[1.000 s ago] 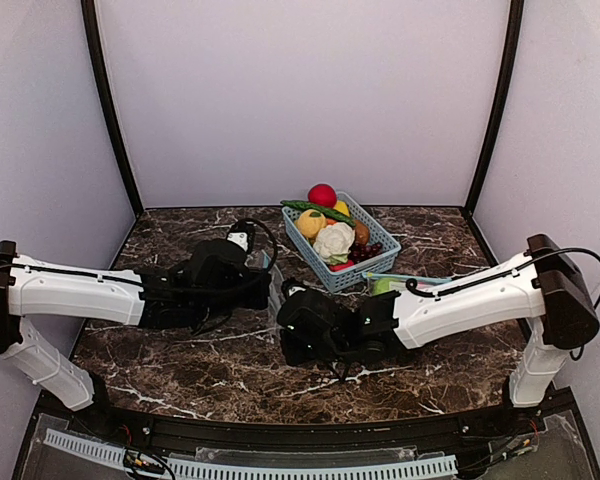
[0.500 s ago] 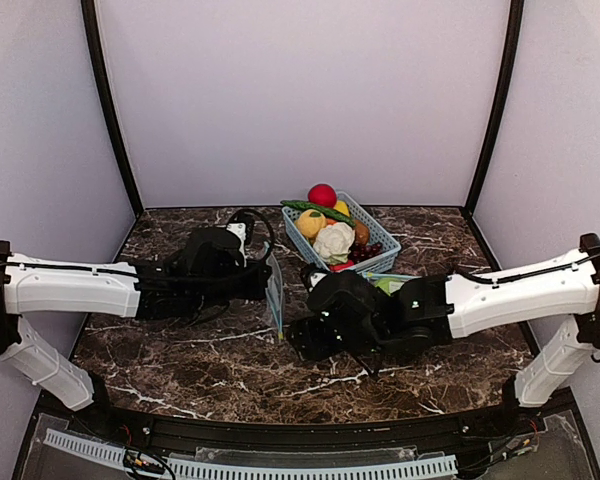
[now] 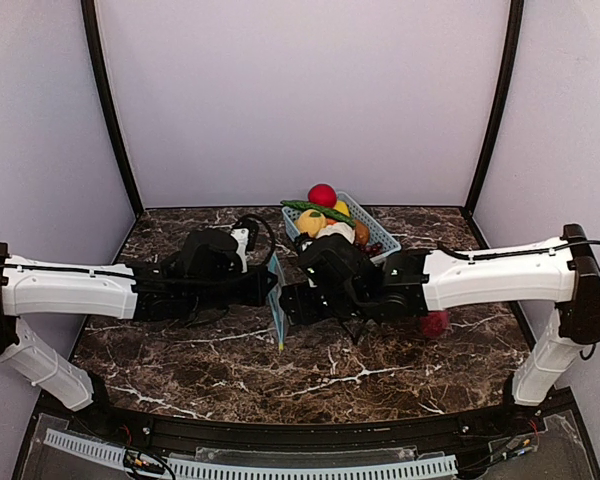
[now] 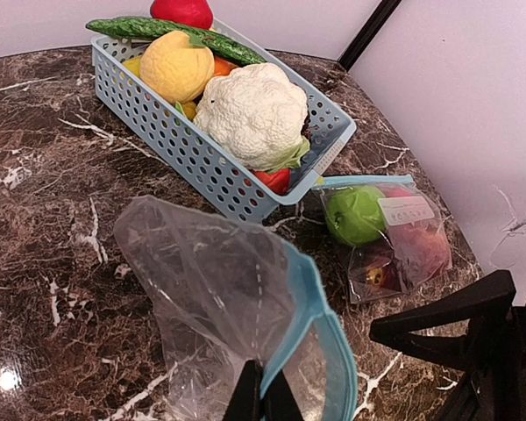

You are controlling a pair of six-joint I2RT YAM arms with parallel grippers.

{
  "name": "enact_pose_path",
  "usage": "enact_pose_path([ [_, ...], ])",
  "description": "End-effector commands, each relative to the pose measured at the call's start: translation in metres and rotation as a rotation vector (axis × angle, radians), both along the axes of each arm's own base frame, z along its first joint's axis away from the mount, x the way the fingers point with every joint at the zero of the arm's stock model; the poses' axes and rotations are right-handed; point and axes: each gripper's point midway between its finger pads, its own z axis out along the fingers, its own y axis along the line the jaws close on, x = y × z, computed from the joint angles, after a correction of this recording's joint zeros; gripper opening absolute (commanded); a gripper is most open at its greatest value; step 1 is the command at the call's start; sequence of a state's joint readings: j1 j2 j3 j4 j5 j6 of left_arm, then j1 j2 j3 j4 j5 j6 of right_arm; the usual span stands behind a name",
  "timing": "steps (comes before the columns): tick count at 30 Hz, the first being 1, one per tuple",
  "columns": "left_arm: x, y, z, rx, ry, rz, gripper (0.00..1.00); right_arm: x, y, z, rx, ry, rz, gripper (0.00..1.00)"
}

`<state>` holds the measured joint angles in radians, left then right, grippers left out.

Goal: Place the food in the zip-top bag and seal the zipper
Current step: Pass from the left arm to the right

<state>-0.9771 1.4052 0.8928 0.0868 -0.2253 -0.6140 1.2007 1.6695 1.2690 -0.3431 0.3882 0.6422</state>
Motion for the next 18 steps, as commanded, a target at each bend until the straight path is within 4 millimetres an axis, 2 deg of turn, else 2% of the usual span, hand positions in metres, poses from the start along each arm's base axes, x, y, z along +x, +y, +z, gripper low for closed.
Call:
enact_pose_path([
  [1,-0.004,0.003,-0.011,0.024,0.029,-0.005,0.01,0.002,0.013,0.012,0.034,-0.022,0.027,0.75],
  [7,-0.005,0.006,-0.014,0.033,0.034,0.001,0.01,0.006,0.015,0.013,0.043,-0.025,0.017,0.75],
  [10,-0.006,0.005,-0.013,0.015,0.033,-0.007,0.01,0.012,0.016,0.006,0.028,-0.021,0.004,0.69],
  [18,-0.008,0.011,-0.019,0.048,0.039,-0.005,0.01,0.031,0.008,-0.018,-0.088,-0.035,-0.077,0.15],
])
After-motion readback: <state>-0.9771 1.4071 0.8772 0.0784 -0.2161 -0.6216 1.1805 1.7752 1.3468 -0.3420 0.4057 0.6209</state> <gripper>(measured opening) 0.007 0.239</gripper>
